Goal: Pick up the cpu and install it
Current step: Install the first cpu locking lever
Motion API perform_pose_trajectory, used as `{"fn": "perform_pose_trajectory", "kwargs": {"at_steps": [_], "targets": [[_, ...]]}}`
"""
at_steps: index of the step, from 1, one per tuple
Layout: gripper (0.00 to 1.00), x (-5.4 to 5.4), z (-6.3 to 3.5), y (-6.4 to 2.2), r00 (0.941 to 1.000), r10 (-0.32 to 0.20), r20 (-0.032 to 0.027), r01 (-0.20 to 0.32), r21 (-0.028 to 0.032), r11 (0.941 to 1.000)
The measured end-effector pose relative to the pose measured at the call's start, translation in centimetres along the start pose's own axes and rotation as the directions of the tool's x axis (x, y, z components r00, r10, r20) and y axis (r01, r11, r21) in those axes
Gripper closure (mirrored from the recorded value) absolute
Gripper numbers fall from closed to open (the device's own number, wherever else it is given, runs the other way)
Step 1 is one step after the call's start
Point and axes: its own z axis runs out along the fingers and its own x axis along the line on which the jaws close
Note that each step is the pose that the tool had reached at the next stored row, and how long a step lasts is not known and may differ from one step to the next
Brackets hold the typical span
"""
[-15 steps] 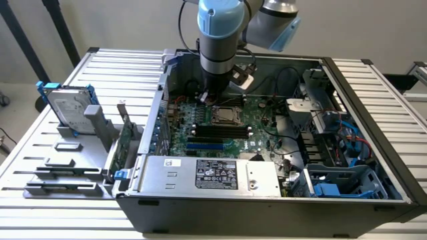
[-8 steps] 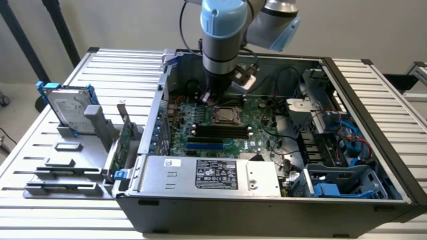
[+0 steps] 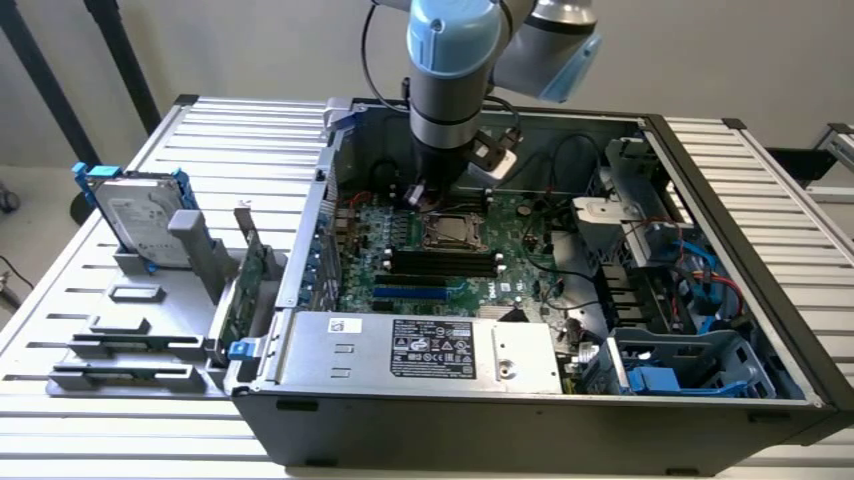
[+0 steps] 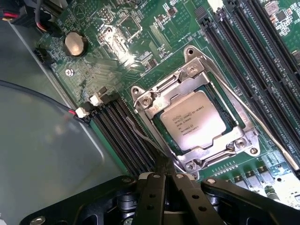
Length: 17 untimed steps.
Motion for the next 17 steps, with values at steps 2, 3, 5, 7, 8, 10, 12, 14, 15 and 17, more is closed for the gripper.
{"fn": "perform_pose_trajectory", "kwargs": {"at_steps": [2,3,5,7,8,10,12,14,15,17], "targets": [[0.89,0.06,0.01,0.0,1.0,0.0,0.0006,0.0,-0.0004,1.0],[0.89,0.09,0.03,-0.02,1.0,0.0,0.0009,0.0,-0.0006,1.0],[0.89,0.17,0.07,-0.08,1.0,0.0,0.0013,0.0,-0.0009,1.0],[0.89,0.21,0.12,-0.1,1.0,0.0,0.0014,0.0,-0.0008,1.0],[0.89,0.21,0.13,-0.1,1.0,0.0,0.002,0.0,-0.0009,1.0],[0.89,0.23,0.13,-0.09,1.0,0.0,0.0039,0.0,-0.0018,1.0],[0.89,0.28,0.15,-0.03,1.0,0.0,0.0056,0.0,-0.0029,1.0],[0.89,0.37,0.16,0.09,1.0,0.0,0.0076,0.0,-0.004,1.0],[0.89,0.43,0.18,0.16,1.0,0.0,0.0085,0.0,-0.0047,1.0],[0.89,0.53,0.2,0.29,0.9999,0.0,0.0106,0.0,-0.006,1.0]]}}
